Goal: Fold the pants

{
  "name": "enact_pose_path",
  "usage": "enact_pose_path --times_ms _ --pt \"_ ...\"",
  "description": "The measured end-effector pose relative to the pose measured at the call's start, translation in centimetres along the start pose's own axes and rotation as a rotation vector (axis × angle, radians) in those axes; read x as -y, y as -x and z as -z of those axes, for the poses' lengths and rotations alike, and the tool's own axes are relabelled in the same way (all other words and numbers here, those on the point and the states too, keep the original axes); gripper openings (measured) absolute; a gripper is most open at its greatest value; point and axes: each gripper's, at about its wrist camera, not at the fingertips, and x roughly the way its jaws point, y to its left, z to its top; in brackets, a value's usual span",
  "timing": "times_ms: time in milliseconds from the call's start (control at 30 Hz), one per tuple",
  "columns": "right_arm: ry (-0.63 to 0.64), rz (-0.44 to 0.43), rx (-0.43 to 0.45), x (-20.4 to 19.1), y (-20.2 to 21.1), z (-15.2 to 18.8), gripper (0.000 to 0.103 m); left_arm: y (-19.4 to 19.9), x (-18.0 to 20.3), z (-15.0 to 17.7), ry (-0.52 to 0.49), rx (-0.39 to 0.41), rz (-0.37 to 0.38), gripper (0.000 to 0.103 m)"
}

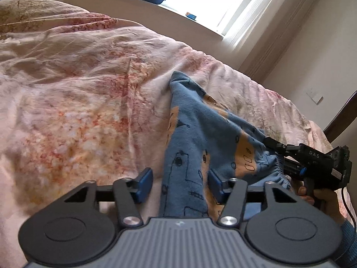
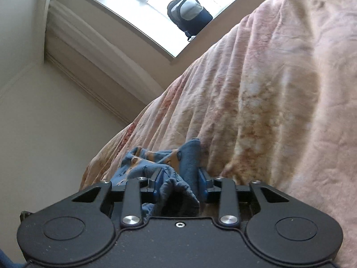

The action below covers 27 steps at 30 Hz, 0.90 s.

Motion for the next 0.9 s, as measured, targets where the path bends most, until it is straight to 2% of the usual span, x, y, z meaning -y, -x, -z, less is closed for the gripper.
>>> enact_pose_path --times_ms 67,233,533,900 --pt "0.037 0.025 -0.003 -0.6 -0.1 0.2 0.033 0.2 0.6 0.0 -0.018 -0.003 -0.006 0.037" --pt "0.154 0.120 0.007 -2.5 -1.1 1.0 0.029 0.4 3.0 0.0 -0.119 -0.005 -0.089 0.025" --pt "0.358 0.260 0.049 -5.4 -3.0 3.1 0.028 0.5 3.5 -0.1 -0.118 -0.014 -0.118 0.024" --pt "0.361 0.259 0.052 -5.0 -3.0 3.3 0.030 0.3 3.2 0.1 -0.108 -0.018 -0.116 0.024"
